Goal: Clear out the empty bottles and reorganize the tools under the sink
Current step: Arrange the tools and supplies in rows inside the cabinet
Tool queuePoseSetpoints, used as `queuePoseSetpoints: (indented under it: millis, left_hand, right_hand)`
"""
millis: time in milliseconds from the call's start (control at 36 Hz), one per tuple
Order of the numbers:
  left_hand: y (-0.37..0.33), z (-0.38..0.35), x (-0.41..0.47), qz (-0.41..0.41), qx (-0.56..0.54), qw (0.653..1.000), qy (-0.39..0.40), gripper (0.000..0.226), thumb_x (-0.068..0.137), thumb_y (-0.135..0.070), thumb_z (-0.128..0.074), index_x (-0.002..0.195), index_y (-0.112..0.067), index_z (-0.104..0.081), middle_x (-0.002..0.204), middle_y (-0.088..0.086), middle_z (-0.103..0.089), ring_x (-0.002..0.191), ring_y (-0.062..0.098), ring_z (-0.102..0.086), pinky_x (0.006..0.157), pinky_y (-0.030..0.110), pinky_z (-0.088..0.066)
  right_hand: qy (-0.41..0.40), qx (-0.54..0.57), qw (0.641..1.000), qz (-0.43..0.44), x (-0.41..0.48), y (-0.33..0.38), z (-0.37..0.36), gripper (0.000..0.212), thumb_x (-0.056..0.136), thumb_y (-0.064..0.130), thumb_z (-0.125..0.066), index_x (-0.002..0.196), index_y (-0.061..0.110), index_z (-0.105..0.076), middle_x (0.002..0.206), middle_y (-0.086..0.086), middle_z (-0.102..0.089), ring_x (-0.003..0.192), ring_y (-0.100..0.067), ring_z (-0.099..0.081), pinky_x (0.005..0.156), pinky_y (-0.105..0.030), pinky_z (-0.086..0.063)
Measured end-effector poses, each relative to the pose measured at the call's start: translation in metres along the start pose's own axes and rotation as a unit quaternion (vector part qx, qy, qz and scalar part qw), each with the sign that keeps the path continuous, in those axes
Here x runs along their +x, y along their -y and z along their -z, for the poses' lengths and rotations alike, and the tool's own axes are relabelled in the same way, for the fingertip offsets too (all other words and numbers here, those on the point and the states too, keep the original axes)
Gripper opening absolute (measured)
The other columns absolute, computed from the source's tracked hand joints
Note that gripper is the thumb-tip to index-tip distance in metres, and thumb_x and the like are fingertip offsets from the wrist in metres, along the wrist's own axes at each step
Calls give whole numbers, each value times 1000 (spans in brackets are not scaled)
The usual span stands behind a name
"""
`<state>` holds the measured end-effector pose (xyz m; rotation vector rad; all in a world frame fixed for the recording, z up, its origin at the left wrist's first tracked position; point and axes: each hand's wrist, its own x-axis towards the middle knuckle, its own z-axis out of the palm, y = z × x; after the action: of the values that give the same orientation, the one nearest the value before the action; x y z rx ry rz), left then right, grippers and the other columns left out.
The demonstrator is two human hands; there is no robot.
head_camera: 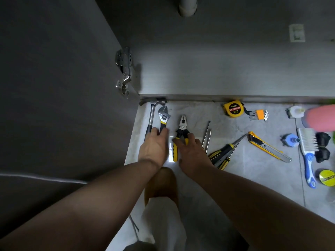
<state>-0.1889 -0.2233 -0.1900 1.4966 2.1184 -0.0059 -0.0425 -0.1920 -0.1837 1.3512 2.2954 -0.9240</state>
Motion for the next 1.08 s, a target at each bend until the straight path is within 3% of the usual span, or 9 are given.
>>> queuePoseSetpoints:
  millis: [194,306,389,500,556,667,806,917,1083]
  left_hand:
    - [4,-3,-2,-6,28,1000,-13,40,95,-8,-52,131,-23,-44,120,8,-44,112,29,-48,77,47,-57]
    - [0,-4,-2,-25,57,997,-55,33,92,-17,-55,124,-21,-49,115,7,-43,105,26,-50,69,39,-54]
    - [-10,-3,3,-93,60,991,-73,40,89,-21,-56,128,-19,-52,114,8,-48,99,27,-53,74,38,-50]
    - [-32,-6,4,-238,84,968,-8,50,87,-28,-61,136,-30,-50,120,4,-46,112,26,-49,88,38,-45]
    - [-41,-11,2,-263,98,959,22,52,86,-35,-60,136,-36,-49,126,2,-41,120,24,-41,92,39,-41]
    - [-41,-15,1,-232,107,966,37,49,87,-39,-63,135,-31,-53,139,3,-33,132,26,-32,98,39,-41]
    - [-31,-12,0,-216,109,969,44,50,86,-37,-67,132,-23,-54,141,3,-33,131,24,-33,96,37,-41]
    - [-34,-13,-2,-208,113,971,33,43,83,-31,-67,123,-20,-56,137,4,-35,127,25,-37,89,37,-44]
    - [-31,-14,-3,-183,122,975,15,38,83,-23,-65,119,-18,-55,131,5,-37,121,27,-39,85,38,-47]
  right_hand:
    - [23,14,1000,9,1,0,3,88,90,18,-67,157,35,-14,157,-12,-11,141,-34,-26,110,-46,-43]
    - [-47,-1,999,-5,-12,-10,4,79,85,21,-67,151,25,-25,144,-11,-30,127,-31,-41,98,-42,-49]
    - [-98,-29,993,-57,-26,-26,5,57,88,23,-60,139,17,-36,131,-12,-38,116,-30,-46,89,-40,-51]
    - [-62,-25,993,-99,-38,-48,2,61,86,27,-63,140,17,-37,129,-11,-41,116,-31,-46,91,-41,-49]
    - [-49,-25,994,-95,-41,-54,2,64,87,35,-62,144,21,-36,130,-8,-46,119,-31,-48,95,-41,-47]
    - [-49,-29,995,-87,-39,-55,0,66,86,46,-63,142,23,-37,129,-6,-52,119,-30,-52,95,-40,-44]
    - [-12,-12,993,-116,-28,-46,-6,81,83,52,-69,144,17,-30,130,-9,-50,117,-33,-56,96,-44,-42]
    - [-16,118,982,-147,-20,-38,-6,75,82,34,-77,139,14,-32,127,-9,-47,110,-38,-60,85,-43,-52]
    - [-47,137,984,-100,-6,-37,-2,55,83,17,-72,127,13,-40,127,-11,-46,106,-37,-60,78,-38,-47]
